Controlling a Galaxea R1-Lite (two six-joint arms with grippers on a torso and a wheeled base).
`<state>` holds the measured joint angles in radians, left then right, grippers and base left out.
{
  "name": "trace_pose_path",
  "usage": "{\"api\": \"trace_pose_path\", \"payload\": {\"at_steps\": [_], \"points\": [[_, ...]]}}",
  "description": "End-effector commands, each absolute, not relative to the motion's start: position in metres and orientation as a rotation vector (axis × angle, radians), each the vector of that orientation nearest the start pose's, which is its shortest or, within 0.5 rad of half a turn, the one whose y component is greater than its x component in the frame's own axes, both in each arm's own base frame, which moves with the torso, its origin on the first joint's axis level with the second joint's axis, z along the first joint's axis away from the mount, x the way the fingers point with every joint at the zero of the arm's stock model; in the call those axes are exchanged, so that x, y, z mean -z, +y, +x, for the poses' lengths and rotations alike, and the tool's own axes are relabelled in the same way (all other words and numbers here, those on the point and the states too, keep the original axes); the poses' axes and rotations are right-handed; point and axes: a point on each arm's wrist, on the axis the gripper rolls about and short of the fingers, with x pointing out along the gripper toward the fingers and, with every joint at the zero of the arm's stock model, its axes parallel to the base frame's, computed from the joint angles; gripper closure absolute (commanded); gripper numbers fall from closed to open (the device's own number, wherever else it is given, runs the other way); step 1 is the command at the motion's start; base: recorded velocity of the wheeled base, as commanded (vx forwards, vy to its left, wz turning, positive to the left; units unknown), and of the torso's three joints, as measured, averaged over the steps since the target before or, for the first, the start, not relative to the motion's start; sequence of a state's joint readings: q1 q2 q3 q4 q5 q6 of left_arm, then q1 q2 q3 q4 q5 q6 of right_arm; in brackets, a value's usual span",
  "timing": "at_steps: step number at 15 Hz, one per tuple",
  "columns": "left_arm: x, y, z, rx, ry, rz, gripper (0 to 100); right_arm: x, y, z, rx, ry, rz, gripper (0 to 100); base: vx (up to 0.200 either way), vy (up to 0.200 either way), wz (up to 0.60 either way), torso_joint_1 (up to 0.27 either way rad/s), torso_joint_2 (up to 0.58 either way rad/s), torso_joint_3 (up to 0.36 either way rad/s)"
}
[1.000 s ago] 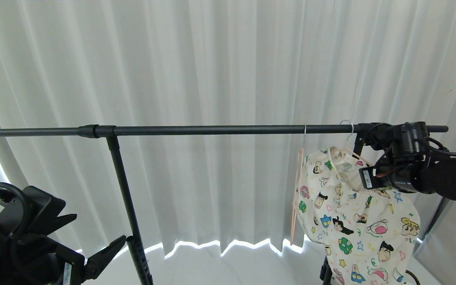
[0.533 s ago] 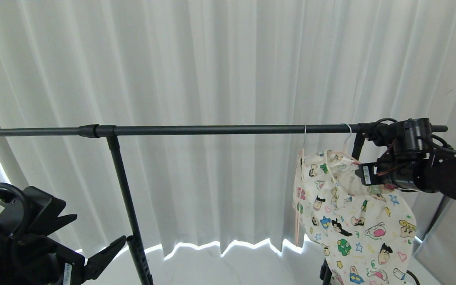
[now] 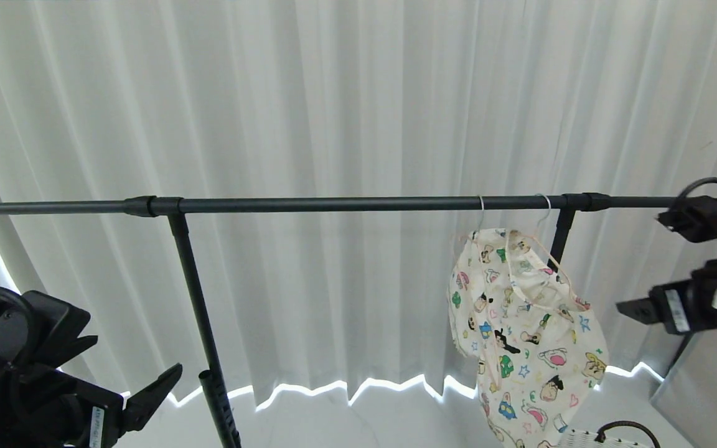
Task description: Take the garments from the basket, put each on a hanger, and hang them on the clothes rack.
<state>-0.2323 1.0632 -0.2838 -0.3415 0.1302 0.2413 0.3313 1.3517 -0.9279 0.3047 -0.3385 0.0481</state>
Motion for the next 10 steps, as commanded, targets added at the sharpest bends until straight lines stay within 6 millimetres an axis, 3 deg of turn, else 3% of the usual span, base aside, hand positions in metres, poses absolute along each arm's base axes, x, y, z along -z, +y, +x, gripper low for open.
{"api": "trace_pose_path", "payload": {"at_steps": [1,4,10], "points": [[-0.151,-0.025,0.122,0.108,0.416,0.323,0,-0.243,0.029,0.108,0.038,0.634,-0.199,0,0.0,0.0,0.0,0.0,0.0,0.0],[-0.152,-0.023,0.122,0.064,0.415,0.331,0,-0.234,0.022,0.094,0.089,0.63,-0.248,0,0.0,0.0,0.0,0.0,0.0,0.0],[-0.154,-0.018,0.116,0.019,0.389,0.318,0,-0.229,0.019,0.095,0.113,0.657,-0.322,0,-0.2,0.0,0.0,0.005,0.0,0.002]]}}
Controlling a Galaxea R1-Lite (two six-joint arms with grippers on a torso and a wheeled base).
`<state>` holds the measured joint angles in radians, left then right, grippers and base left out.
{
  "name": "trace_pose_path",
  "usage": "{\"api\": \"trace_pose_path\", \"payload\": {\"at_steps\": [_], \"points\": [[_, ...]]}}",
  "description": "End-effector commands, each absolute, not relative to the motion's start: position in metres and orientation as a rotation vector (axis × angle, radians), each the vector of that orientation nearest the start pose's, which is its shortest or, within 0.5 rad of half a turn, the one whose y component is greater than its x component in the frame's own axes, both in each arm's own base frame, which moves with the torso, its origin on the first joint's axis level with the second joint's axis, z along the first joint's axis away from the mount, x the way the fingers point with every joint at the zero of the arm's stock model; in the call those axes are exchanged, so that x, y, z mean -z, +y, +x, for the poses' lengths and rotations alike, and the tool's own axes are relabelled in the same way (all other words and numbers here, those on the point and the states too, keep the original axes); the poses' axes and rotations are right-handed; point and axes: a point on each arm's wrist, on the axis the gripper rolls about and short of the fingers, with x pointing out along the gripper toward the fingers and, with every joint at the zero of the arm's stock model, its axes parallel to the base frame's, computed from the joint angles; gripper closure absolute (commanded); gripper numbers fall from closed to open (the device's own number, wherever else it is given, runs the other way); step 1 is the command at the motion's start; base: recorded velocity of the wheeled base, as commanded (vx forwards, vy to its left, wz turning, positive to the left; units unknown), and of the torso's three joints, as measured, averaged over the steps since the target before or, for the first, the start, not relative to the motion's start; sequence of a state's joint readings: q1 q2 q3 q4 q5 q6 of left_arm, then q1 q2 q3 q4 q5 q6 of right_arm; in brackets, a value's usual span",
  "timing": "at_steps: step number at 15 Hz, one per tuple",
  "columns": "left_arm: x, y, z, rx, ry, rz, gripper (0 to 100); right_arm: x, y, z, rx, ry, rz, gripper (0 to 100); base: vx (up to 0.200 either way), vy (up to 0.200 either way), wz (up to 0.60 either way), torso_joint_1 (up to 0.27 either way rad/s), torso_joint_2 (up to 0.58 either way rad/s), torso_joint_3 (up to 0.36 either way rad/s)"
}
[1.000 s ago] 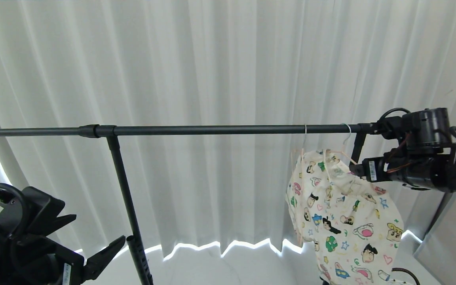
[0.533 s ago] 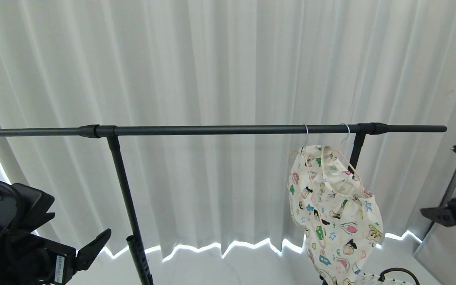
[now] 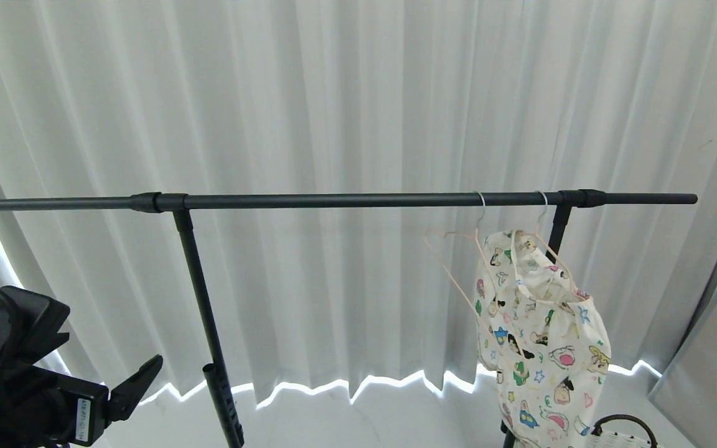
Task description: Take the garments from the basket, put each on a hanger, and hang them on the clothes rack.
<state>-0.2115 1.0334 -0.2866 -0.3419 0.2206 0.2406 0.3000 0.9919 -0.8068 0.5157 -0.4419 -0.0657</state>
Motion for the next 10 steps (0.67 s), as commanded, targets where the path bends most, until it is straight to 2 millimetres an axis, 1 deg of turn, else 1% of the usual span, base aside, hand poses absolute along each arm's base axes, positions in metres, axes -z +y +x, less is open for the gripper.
{"api": "trace_pose_path", "payload": {"at_steps": [1,5,9,10], "points": [[-0.155,-0.0163,0.1156,0.008,0.388,0.315,0,-0.2288,0.0191,0.0947,0.108,0.655,-0.339,0,-0.2,0.0,0.0,-0.002,0.0,-0.002],[-0.1556,-0.0158,0.115,0.005,0.384,0.314,0,-0.2295,0.019,0.0949,0.101,0.653,-0.367,0,-0.2,0.0,0.0,-0.004,0.0,0.008],[-0.1566,-0.0149,0.11,0.003,0.365,0.311,0,-0.2294,0.0181,0.0952,0.117,0.653,-0.368,0,-0.2,0.0,0.0,0.001,0.0,0.005],[-0.1559,-0.0146,0.1095,0.0,0.366,0.312,0,-0.2294,0.0178,0.0952,0.12,0.654,-0.367,0,0.0,0.0,0.0,0.0,0.0,0.0]]}}
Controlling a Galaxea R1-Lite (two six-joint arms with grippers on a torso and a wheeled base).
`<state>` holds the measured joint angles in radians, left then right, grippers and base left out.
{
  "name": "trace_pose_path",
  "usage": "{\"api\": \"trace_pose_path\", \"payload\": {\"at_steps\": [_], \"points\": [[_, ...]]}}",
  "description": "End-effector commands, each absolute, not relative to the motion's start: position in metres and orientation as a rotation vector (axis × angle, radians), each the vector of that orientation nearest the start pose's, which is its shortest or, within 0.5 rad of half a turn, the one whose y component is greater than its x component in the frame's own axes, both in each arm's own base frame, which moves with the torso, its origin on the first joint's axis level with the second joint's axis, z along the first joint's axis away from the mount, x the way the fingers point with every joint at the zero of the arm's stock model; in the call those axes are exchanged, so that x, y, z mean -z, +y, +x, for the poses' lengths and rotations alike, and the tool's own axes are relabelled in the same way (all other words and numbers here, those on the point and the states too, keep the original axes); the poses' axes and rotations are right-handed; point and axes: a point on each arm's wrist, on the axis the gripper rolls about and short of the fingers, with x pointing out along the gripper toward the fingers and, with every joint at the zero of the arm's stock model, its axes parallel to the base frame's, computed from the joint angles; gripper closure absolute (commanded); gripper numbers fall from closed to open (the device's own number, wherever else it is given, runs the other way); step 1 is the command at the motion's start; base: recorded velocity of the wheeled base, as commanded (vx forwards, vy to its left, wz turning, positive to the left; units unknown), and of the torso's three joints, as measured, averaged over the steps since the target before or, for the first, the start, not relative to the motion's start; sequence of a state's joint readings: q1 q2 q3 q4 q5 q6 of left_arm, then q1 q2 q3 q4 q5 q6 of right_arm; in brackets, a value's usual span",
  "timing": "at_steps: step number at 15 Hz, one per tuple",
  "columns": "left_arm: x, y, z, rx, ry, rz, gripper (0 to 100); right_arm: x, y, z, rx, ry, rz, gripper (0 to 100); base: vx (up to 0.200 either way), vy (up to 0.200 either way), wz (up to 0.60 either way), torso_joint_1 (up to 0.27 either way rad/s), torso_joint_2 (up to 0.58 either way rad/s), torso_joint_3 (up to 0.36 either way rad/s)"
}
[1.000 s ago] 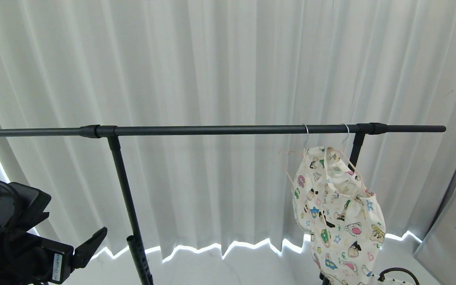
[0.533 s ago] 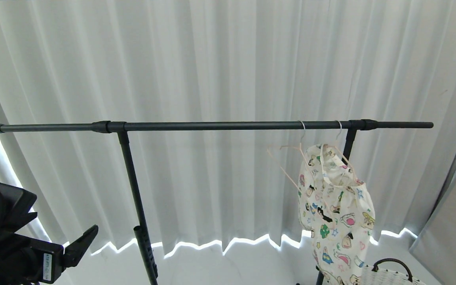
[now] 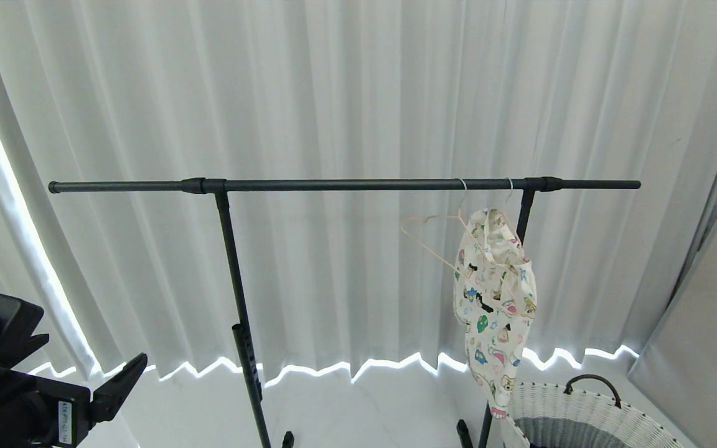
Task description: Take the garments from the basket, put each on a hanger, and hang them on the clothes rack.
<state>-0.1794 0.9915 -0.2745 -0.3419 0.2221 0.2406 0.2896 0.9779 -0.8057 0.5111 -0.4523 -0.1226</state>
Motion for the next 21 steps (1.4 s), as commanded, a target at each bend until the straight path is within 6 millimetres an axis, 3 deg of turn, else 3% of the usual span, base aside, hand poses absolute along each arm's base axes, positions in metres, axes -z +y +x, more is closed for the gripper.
{"api": "trace_pose_path", "payload": {"at_steps": [1,10,21], "points": [[-0.1563,-0.0146,0.1096,-0.002,0.365,0.31,0,-0.2294,0.0175,0.0953,0.123,0.654,-0.366,0,0.0,0.0,0.0,0.0,0.0,0.0],[-0.1557,-0.0135,0.1099,-0.013,0.37,0.306,0,-0.2294,0.0175,0.0953,0.123,0.654,-0.366,0,0.0,0.0,0.0,-0.011,0.02,0.012],[-0.1505,-0.0062,0.1119,-0.074,0.409,0.303,0,-0.2239,0.0184,0.0982,0.116,0.639,-0.38,0,0.0,0.0,0.0,-0.227,0.5,0.269]]}}
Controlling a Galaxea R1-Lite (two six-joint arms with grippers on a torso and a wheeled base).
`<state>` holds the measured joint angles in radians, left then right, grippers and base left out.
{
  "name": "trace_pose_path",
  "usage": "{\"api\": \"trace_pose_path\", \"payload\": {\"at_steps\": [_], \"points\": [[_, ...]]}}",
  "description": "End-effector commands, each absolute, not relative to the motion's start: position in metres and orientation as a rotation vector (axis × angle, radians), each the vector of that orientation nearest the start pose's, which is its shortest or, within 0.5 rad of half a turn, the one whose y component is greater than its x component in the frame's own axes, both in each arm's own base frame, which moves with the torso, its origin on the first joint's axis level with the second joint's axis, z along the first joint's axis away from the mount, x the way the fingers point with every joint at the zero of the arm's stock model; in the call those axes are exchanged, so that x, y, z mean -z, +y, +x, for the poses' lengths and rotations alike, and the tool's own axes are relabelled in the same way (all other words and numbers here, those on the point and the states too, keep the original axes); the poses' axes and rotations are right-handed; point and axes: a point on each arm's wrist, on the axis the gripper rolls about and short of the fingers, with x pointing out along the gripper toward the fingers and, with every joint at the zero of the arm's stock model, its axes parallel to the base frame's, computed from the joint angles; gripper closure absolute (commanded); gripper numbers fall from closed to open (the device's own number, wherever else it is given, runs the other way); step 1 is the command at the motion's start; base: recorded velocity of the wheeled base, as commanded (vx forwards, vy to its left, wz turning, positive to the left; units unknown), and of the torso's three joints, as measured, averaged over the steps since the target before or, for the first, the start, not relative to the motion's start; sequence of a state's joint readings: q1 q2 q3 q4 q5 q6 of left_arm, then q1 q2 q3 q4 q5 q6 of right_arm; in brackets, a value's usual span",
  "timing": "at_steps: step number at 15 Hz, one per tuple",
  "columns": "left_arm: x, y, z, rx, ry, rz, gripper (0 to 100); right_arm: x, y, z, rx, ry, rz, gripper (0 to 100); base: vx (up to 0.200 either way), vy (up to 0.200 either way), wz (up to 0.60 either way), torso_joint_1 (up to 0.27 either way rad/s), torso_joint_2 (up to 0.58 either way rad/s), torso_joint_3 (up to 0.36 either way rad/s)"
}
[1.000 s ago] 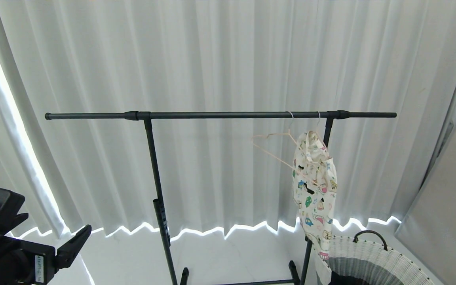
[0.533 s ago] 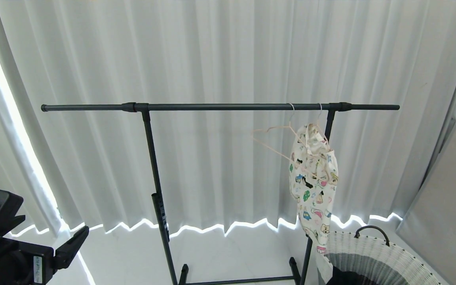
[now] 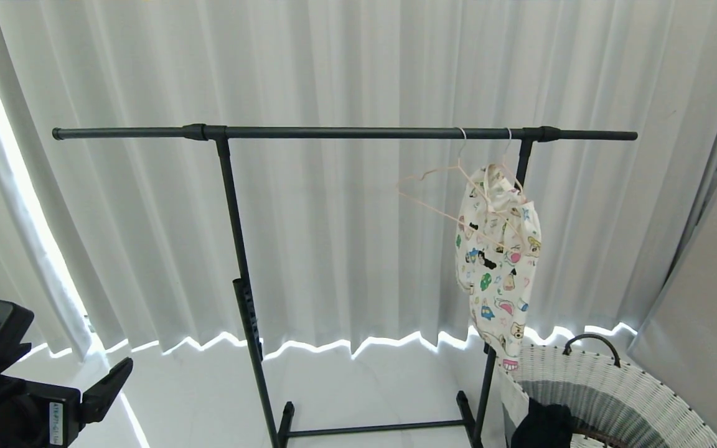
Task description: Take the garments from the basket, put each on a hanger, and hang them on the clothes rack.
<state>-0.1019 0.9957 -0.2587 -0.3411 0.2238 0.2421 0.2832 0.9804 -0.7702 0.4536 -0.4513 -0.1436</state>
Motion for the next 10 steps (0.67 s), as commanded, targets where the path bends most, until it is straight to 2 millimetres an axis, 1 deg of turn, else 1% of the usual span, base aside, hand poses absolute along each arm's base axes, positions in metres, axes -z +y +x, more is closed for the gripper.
{"api": "trace_pose_path", "payload": {"at_steps": [1,4,10], "points": [[-0.1498,-0.0061,0.1114,-0.074,0.41,0.304,0,-0.2225,0.0183,0.0979,0.116,0.642,-0.381,0,0.0,0.0,0.0,-0.207,0.49,0.281],[-0.1497,-0.0061,0.1113,-0.074,0.412,0.304,0,-0.2182,0.0184,0.098,0.114,0.649,-0.385,0,0.0,0.0,0.0,-0.209,0.49,0.287],[-0.1494,-0.0061,0.1112,-0.074,0.412,0.304,0,-0.2173,0.0186,0.0988,0.115,0.646,-0.384,0,0.0,0.0,0.0,-0.185,0.47,0.286]]}}
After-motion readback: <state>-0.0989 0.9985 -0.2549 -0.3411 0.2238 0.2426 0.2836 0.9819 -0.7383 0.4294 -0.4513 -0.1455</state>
